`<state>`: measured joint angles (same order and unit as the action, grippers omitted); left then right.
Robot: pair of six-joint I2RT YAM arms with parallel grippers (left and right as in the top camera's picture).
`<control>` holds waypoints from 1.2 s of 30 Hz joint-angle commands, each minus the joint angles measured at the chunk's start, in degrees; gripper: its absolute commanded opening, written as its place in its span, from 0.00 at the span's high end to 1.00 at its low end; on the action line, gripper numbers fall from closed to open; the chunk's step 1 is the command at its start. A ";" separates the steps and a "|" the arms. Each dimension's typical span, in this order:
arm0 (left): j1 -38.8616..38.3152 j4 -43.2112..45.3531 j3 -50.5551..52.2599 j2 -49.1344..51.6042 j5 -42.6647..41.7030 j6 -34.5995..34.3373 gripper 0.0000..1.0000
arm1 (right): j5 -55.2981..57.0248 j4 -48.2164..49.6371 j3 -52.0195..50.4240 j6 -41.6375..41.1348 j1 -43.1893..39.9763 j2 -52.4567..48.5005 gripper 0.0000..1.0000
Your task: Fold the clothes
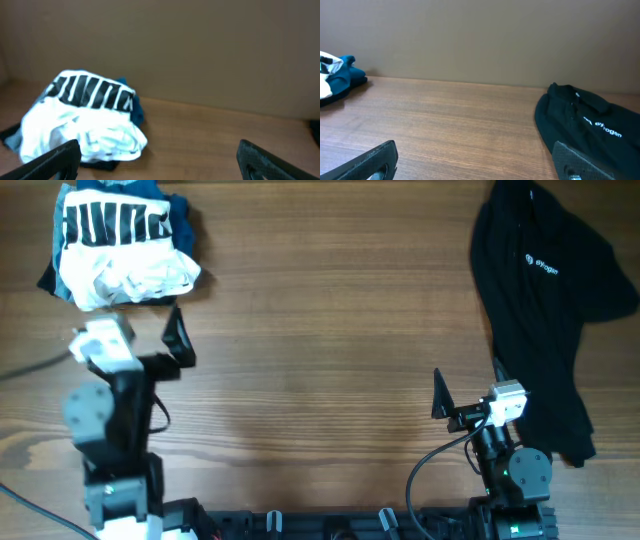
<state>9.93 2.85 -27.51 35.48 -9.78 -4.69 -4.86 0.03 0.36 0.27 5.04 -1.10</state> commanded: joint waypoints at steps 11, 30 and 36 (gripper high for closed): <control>-7.30 6.91 22.73 -24.26 5.35 -0.50 0.00 | -0.22 0.28 -0.07 -0.68 -0.17 0.52 0.00; -7.58 -2.93 27.15 -35.32 4.76 -0.52 0.00 | -0.22 0.26 -0.07 -0.66 -0.17 0.52 0.00; -7.63 -6.84 27.15 -35.32 4.28 -0.70 0.00 | -0.22 0.28 -0.07 -0.66 -0.17 0.52 0.00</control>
<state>2.68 -3.84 -0.67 0.75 -5.43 -4.89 -4.86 0.03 0.36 0.27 5.04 -1.10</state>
